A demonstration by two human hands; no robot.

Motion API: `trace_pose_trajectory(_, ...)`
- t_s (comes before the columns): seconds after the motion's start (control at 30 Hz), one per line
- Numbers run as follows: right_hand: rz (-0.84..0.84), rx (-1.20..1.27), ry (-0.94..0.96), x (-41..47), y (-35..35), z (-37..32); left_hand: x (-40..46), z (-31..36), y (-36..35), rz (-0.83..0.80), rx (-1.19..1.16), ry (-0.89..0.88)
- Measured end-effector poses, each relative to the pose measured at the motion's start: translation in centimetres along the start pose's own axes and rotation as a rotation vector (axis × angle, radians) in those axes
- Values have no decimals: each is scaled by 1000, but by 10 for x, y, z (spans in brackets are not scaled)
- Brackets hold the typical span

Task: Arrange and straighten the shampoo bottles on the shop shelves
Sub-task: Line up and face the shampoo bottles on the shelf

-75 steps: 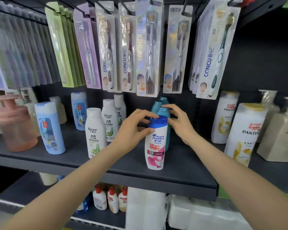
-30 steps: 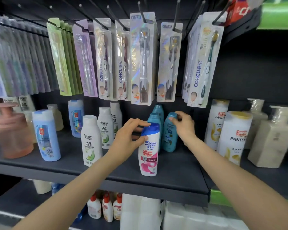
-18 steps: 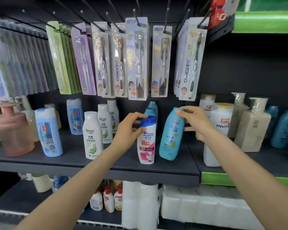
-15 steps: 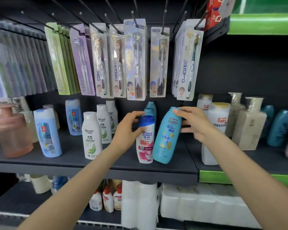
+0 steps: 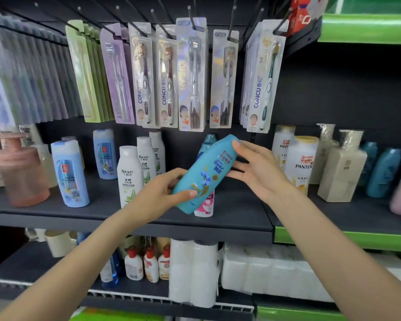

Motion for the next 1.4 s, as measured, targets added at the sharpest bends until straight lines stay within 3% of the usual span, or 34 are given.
trace_pose_trajectory(0.17, 11, -196, -33, -7, -6, 3, -10, 15, 26, 298, 462, -250)
trace_pose_trajectory(0.37, 70, -55, -18, -13, -8, 8, -16, 17, 26, 351, 790, -416)
trace_pose_trajectory(0.6, -11, 250, -57, -16, -9, 17, -11, 5, 32, 180, 582, -307)
trace_pose_trajectory(0.7, -132, 286, -68, -18, -10, 22, -13, 8, 37, 199, 525, -331)
trace_pose_trajectory(0.83, -273, 227, -72, -19, -8, 28, -17, 11, 42, 294, 659, -464)
trace_pose_trajectory(0.93, -249, 192, -59, -15, -4, 33, -22, 18, 39, 362, 843, -613)
trace_pose_trajectory(1.03, -229, 184, -48, -12, -2, 37, -21, 18, 39, 370, 869, -639)
trace_pose_trajectory(1.17, -199, 174, -35, -11, -3, 39, -14, 3, 41, 309, 763, -524)
trace_pose_trajectory(1.4, -123, 214, 22, -9, -7, 31, -11, -2, 42, 212, 279, -211)
Point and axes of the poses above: each hand's wrist, its own x-axis towards the middle knuckle, its own y-axis out of the back of the hand, z = x × y, the point moved 6 cm from there along x, towards the middle knuckle, and after that the axes turned 10 degrees about z, right-handed, at the moved point
